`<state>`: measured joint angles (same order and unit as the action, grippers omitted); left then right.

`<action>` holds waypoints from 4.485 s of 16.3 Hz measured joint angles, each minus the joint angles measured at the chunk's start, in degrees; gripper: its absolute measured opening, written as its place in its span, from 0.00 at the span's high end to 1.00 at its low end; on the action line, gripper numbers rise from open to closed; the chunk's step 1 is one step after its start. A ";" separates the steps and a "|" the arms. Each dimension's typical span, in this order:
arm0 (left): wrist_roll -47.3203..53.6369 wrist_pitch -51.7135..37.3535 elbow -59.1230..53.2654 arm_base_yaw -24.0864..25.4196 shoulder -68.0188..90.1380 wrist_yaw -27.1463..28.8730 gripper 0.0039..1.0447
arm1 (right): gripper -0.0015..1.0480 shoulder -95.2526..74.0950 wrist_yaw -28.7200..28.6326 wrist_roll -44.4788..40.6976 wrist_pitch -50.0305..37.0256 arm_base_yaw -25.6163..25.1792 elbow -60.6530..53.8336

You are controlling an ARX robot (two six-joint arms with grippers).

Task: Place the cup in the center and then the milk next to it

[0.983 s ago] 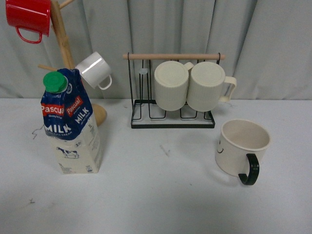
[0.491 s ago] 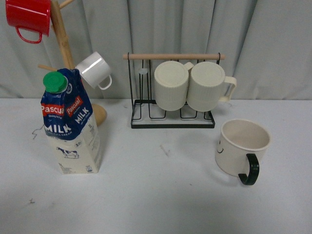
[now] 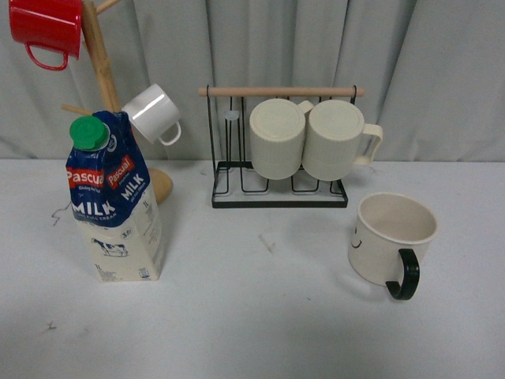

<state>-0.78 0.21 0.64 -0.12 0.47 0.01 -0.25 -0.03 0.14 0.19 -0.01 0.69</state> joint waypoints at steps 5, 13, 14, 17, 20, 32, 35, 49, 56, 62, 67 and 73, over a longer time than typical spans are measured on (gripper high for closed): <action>-0.02 -0.04 0.00 0.00 0.00 0.04 0.06 | 0.06 -38.75 -30.45 -2.73 -24.83 -11.15 9.44; -0.02 -0.02 0.00 0.00 0.00 0.02 0.06 | 0.06 -92.26 -3.56 15.39 -16.13 3.21 43.58; -0.02 -0.02 0.00 0.02 0.00 0.02 0.06 | 0.06 -95.51 -1.11 15.74 -12.55 3.41 47.04; -0.02 -0.02 0.00 0.00 0.00 0.02 0.06 | 0.06 -99.51 0.87 15.93 -8.35 3.48 50.05; 0.00 -0.02 0.00 0.00 0.00 0.02 0.06 | 0.06 -100.37 1.38 15.93 -8.04 3.80 50.86; 0.00 -0.02 0.00 0.00 0.00 0.02 0.06 | 0.06 -114.40 -2.34 18.58 -6.01 5.68 58.62; 0.00 -0.02 0.00 0.00 0.00 0.00 0.06 | 0.22 -115.10 -2.21 18.71 -6.32 5.64 59.17; -0.02 -0.02 0.00 0.00 0.00 0.02 0.06 | 0.97 -109.94 -1.29 21.22 0.11 16.17 61.22; 0.00 -0.02 0.00 0.00 0.00 0.00 0.06 | 0.97 -114.84 1.66 20.11 7.78 19.19 69.05; -0.02 -0.02 0.00 0.00 0.00 0.02 0.06 | 0.97 -119.69 2.82 18.01 9.16 19.08 73.02; -0.02 -0.02 0.00 0.00 0.00 0.02 0.06 | 0.97 -121.55 3.13 17.92 9.92 19.21 75.23; 0.00 -0.02 0.00 0.00 0.00 0.02 0.06 | 0.54 -122.01 1.53 16.44 9.14 19.12 75.69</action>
<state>-0.78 0.19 0.64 -0.12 0.47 0.03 -122.26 1.50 16.58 9.32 19.11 76.38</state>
